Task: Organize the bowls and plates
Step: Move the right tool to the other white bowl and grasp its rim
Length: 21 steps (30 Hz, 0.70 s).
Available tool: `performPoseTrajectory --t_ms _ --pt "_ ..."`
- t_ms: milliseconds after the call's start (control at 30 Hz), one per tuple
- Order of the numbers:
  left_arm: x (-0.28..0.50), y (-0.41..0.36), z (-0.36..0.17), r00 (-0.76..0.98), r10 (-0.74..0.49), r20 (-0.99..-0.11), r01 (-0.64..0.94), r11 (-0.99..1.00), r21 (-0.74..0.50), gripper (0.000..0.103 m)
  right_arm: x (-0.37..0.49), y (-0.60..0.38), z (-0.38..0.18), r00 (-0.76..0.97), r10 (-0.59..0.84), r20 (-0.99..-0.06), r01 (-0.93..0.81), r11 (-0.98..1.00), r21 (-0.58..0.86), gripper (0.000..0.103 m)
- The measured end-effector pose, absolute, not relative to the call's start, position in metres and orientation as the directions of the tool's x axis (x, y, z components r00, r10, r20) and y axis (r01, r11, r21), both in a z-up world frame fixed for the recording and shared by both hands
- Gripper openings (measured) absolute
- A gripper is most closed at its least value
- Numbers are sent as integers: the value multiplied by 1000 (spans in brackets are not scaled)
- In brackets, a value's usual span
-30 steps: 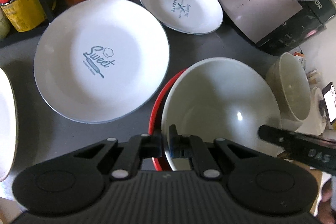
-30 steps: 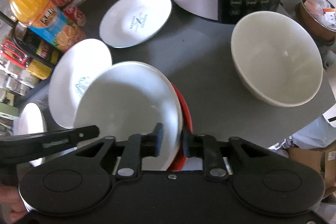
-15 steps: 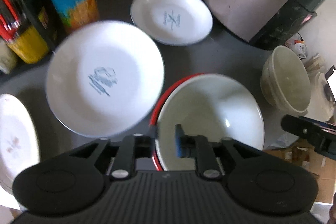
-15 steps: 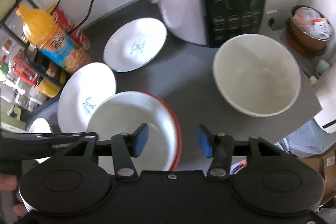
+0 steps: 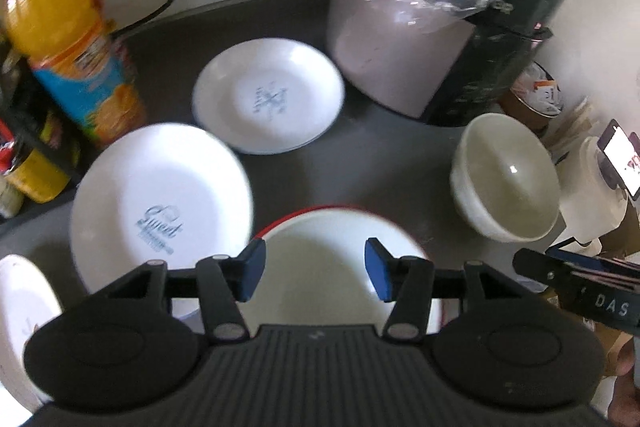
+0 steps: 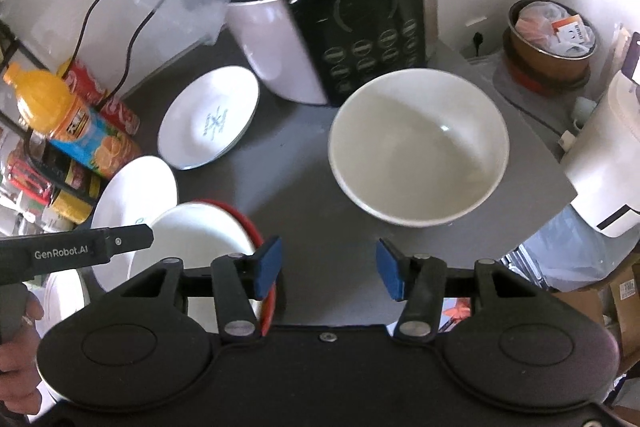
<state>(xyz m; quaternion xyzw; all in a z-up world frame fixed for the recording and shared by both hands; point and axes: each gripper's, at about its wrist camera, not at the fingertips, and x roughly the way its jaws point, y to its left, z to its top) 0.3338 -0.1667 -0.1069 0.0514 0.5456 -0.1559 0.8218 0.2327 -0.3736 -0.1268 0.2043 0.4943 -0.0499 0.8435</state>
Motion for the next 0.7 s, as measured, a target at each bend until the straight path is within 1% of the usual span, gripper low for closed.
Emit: performPoseTrajectory --t_ms 100,233,300,333,467,567,700 --pt "336 -187 -109 356 -208 -911 338 938 -82 53 232 -390 -130 510 109 -853 302 906 296 48" --pt "340 -214 -113 351 -220 -910 348 933 -92 53 233 -411 -138 508 93 -857 330 897 293 47" --pt "343 -228 -117 345 -220 -912 353 931 -91 53 235 -422 -144 499 88 -862 348 891 292 41" --pt "344 -234 -119 343 -218 -914 355 931 -89 53 236 -426 -146 498 87 -863 354 888 293 40" --pt "345 -255 -128 342 -205 -917 372 926 -68 53 240 -441 -153 495 77 -866 363 887 286 39" --pt "348 -265 -135 340 -195 -920 370 927 -60 53 244 -449 -157 490 73 -869 369 886 282 35" --pt "352 -279 -145 331 -190 -924 358 931 -63 53 249 -460 -164 477 54 -877 381 887 261 35"
